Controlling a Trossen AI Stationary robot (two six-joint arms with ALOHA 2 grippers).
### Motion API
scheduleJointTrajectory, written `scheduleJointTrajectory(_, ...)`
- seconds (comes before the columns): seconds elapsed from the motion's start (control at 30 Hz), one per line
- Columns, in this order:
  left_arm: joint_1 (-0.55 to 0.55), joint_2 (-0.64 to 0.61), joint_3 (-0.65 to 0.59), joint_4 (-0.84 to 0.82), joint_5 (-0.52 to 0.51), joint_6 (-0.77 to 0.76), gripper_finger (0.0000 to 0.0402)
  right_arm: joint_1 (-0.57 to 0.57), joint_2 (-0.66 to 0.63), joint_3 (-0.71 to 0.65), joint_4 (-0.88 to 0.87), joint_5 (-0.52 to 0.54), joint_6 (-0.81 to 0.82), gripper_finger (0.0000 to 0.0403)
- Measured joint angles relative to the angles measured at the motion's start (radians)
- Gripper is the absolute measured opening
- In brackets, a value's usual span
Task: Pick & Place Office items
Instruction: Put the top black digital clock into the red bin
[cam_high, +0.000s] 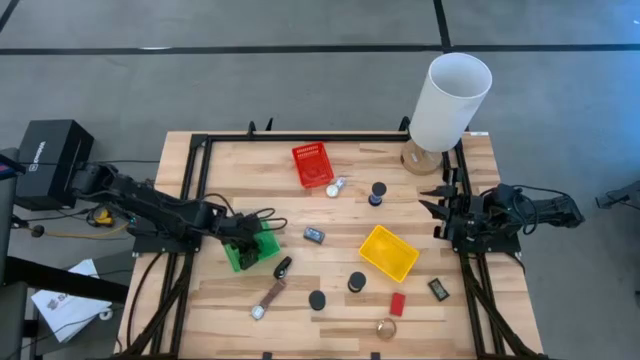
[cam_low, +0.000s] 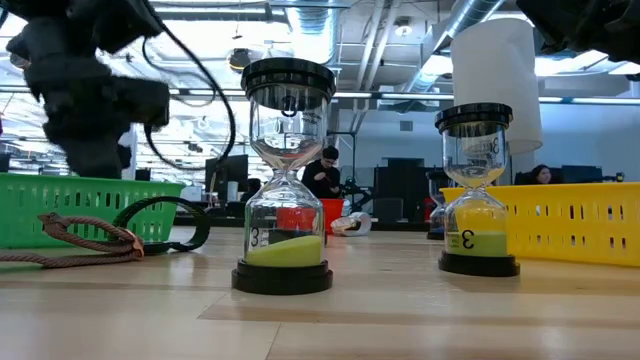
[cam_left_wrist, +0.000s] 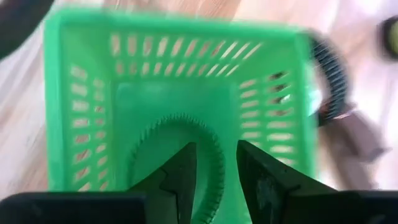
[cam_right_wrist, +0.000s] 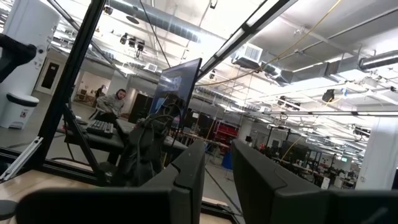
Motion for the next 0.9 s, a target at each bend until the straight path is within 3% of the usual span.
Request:
scheduleJointTrajectory(0.17, 0.001, -0.123, 0.000, 0.001, -0.033, 0.001, 0.0111, 0.000, 0.000, 0.000, 0.021, 0.000, 0.030, 0.0071)
scheduleJointTrajectory(0.43, 0.001, -0.282, 0.000, 0.056, -0.196, 0.010, 0.0111, 0.001, 0.069, -0.001, 0.119, 0.000, 0.051, 0.0071)
scheduleJointTrajectory(0.57, 0.001, -0.301, 0.000, 0.211, -0.299, 0.021, 0.0111, 0.001, 0.200, 0.003, 0.247, 0.000, 0.044, 0.0071)
scheduleJointTrajectory(0.73, 0.001, -0.301, 0.000, 0.396, -0.311, 0.254, 0.0111, 0.000, 0.458, 0.082, 0.306, 0.034, 0.060, 0.0071)
scheduleJointTrajectory(0.9, 0.001, -0.301, 0.000, 0.474, -0.311, 0.417, 0.0111, 0.000, 0.631, 0.174, 0.301, 0.228, 0.077, 0.0073)
